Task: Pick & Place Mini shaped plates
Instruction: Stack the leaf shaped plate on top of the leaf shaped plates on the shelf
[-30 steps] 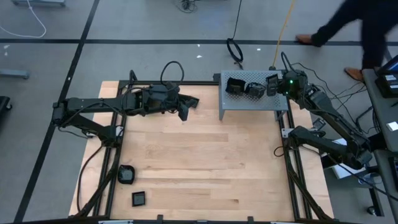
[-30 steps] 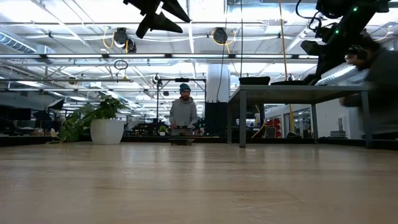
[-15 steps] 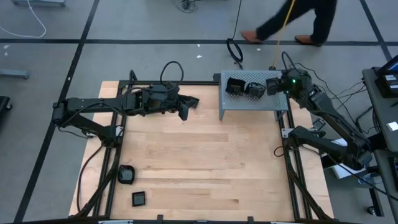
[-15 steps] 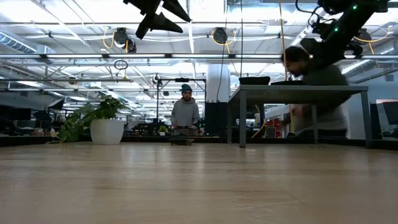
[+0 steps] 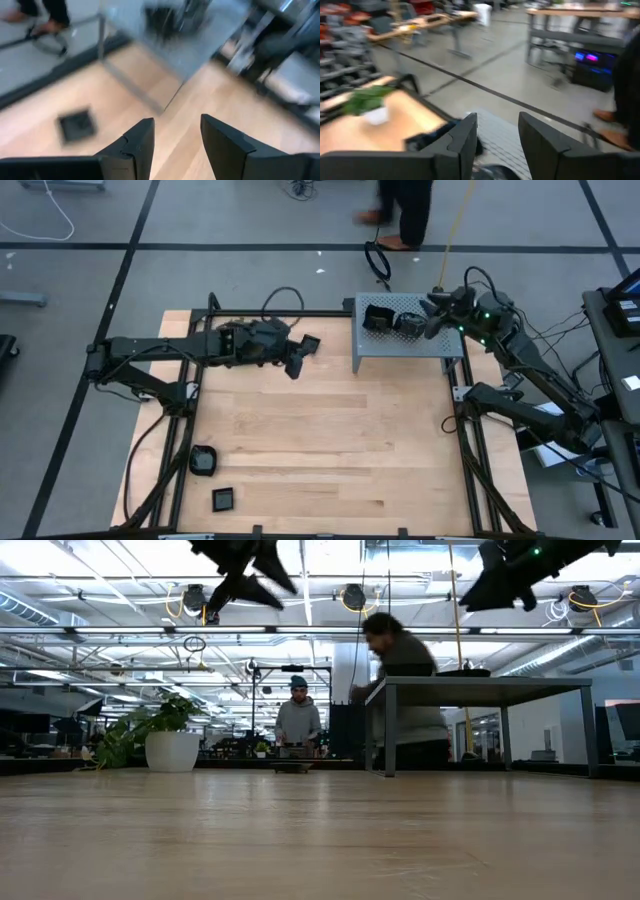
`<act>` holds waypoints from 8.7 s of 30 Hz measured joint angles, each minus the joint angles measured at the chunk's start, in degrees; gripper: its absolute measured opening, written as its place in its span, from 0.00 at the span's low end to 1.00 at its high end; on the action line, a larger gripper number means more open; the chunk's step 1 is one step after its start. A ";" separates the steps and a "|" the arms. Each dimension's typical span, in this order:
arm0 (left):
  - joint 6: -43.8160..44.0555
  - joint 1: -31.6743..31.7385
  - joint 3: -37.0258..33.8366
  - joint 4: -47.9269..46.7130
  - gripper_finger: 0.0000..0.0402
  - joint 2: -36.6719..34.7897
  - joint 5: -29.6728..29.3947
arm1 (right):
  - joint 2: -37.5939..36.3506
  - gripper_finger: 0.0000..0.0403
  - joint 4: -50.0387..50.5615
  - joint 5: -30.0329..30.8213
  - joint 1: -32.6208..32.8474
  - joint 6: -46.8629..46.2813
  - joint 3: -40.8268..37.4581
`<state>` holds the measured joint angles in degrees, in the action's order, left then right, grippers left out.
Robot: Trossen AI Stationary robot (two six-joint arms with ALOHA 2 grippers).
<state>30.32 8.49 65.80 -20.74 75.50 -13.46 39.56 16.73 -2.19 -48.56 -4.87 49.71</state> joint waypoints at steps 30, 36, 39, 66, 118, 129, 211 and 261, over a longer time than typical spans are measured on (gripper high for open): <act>74.43 -32.41 -0.04 -42.22 0.41 16.78 21.94 | 5.91 0.32 -5.83 -2.45 6.32 10.51 0.00; 80.29 -34.35 -0.07 -46.92 0.41 20.17 28.00 | 6.75 0.32 -10.16 -2.56 6.32 10.53 0.00; 82.07 -34.87 -0.07 -51.10 0.41 21.30 28.00 | 7.29 0.32 -10.53 -2.56 6.32 10.52 0.00; 100.52 -42.32 -12.96 -43.93 0.41 22.83 34.83 | 8.38 0.32 -10.68 -2.49 6.32 10.50 0.00; -12.96 -18.59 8.23 -20.21 0.01 22.76 -13.23 | 8.38 0.32 -10.47 -2.53 6.32 10.28 0.00; -31.43 -12.32 7.78 -0.72 0.01 22.76 -4.86 | 8.38 0.32 -10.44 -2.60 6.32 10.12 0.00; -21.80 -12.56 7.80 -23.15 0.46 2.83 -15.20 | 50.38 0.32 -22.00 3.89 51.22 58.53 -8.13; -30.06 -7.52 7.78 -27.43 0.46 2.94 -15.14 | 36.83 0.00 -27.21 25.18 55.92 25.59 -8.22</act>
<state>0.26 0.97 73.58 -48.17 78.43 -28.60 76.39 -10.48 22.98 7.36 20.72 41.50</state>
